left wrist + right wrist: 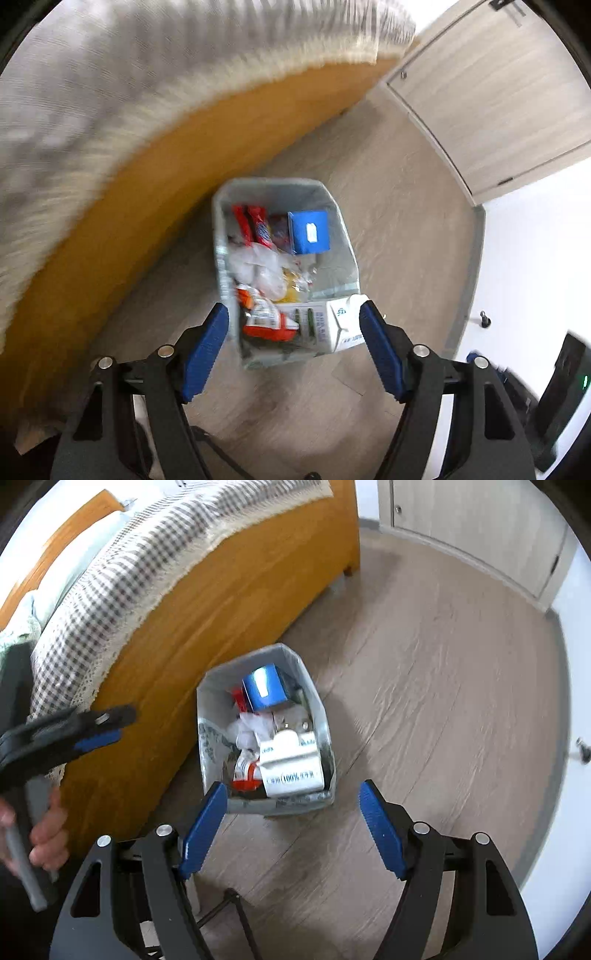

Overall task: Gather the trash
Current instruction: 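Move both open tools back over the bed toward the bottle and clamshell, then grasp the clear clamshell with the right tool while the left tool grasps the blue bottle cap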

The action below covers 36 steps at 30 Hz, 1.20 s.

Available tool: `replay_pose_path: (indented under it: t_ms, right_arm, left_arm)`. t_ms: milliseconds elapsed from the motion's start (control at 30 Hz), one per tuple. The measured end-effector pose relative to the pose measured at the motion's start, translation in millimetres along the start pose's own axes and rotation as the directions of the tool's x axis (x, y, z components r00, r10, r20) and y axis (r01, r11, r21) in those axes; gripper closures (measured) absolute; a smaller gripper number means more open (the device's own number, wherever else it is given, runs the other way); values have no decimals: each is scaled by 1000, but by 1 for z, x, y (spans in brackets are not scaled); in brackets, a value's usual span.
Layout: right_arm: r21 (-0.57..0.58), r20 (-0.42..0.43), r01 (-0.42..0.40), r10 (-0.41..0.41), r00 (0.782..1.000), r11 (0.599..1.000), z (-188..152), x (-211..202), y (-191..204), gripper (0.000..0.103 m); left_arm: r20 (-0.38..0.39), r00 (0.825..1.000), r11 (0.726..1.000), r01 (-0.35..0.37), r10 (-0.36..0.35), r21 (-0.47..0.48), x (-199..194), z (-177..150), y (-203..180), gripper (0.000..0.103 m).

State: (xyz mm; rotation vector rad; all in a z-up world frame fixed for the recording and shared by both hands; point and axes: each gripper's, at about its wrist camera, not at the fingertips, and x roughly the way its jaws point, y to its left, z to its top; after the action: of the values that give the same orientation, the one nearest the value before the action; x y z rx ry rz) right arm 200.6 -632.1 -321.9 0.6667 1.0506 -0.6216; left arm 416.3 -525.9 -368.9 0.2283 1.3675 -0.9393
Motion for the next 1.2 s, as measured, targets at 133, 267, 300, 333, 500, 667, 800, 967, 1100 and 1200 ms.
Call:
replay_pose_path:
  t_ms: [133,267,300,333,500,667,800,967,1100,1200]
  right_arm:
    - [-53,50,10,-7,999,999,10,-27,27,32]
    - [-157,117,20,-2,993,987,19,-55,72,32]
    - [-186,133,22,3,991,982,21,-61,88,32]
    - [-216,145,20,12,989,976,23,-67,104,32]
    - [-314,179,-46,107,978,948,31,-86,184,32]
    - [-437,184,-132,232,955,890,34,-91,283,32]
    - [-532,117,-241,353,928,811,32,-81,379,32]
    - [-591,65,-320,440,896,740,38,-75,462,32]
    - [-610,59,-351,482,874,710,56,-76,503,32]
    - [-605,45,-373,498,866,703,78,-73,521,32]
  left_arm:
    - [159,987,1000,12,-10,-15,-87,-15,19,32]
    - [329,944,999,9,5,-41,-173,-37,54,27]
    - [378,926,999,0,17,-45,-197,-43,65,27]
    - [417,908,999,-14,34,-52,-216,-47,75,27]
    - [572,799,977,-89,186,-192,-303,-73,155,25]
    - [602,722,906,-82,342,-415,-360,-106,262,24]
    - [562,704,844,-99,434,-527,-382,-124,340,21]
    - [507,711,820,-172,487,-546,-389,-112,407,19]
    - [501,747,866,-201,438,-457,-386,-63,440,16]
    - [403,786,846,-268,469,-461,-362,-5,464,15]
